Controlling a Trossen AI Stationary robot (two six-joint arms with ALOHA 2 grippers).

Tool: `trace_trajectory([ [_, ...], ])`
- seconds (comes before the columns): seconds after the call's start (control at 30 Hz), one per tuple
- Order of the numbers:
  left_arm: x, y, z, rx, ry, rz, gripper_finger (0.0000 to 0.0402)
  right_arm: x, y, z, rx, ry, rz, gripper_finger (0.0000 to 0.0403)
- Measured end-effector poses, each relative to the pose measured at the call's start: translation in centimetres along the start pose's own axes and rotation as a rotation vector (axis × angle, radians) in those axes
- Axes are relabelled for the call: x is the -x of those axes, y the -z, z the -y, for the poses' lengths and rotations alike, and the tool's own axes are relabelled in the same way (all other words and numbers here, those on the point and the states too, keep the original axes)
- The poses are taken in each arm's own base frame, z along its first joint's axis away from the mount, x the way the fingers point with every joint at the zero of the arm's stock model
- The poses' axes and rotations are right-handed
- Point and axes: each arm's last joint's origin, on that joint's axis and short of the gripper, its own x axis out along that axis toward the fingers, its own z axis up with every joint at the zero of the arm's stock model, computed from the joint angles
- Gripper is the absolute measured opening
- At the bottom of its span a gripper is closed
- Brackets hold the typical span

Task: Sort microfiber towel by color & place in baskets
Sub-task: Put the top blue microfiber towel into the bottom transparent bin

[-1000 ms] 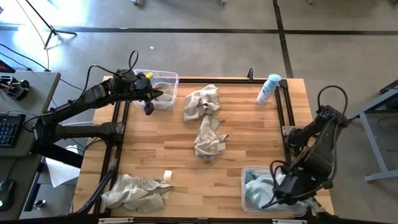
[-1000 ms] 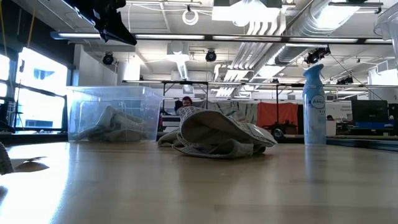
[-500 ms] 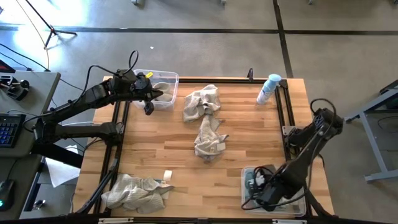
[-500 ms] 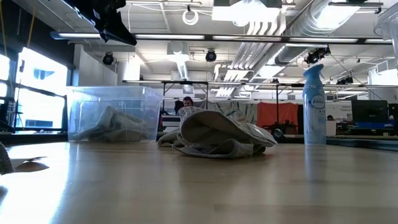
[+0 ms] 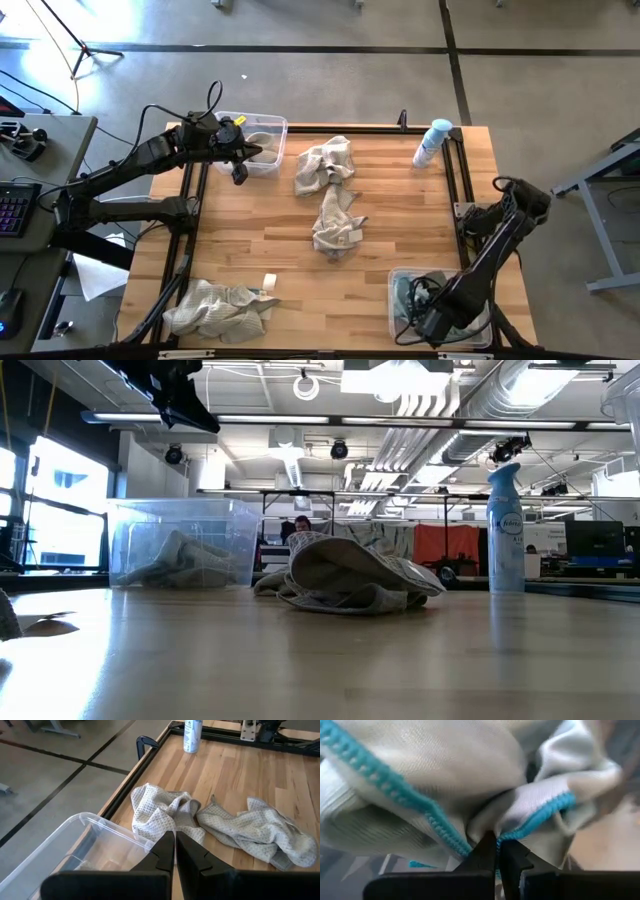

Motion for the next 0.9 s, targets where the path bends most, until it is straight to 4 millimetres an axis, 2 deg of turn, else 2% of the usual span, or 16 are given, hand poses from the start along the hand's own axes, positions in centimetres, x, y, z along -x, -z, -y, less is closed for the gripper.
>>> trace_trajectory([
  [0.3,0.0,0.0,0.0,0.026,0.000,0.000,0.0003,-1.8,-0.5,0.1,0.014,-0.017,0.007,0.0000],
  [0.5,0.0,0.0,0.0,0.026,0.000,0.000,0.0003,-2.7,-0.3,-0.6,0.067,-0.053,0.037,0.0007],
  [0.7,0.0,0.0,0.0,0.026,0.000,0.000,0.0003,-4.5,0.3,-1.6,0.071,-0.038,0.002,0.0068],
  [0.9,0.0,0.0,-0.1,0.027,-0.047,-0.006,0.0003,-4.5,0.4,-1.6,0.057,-0.041,-0.005,0.0137],
])
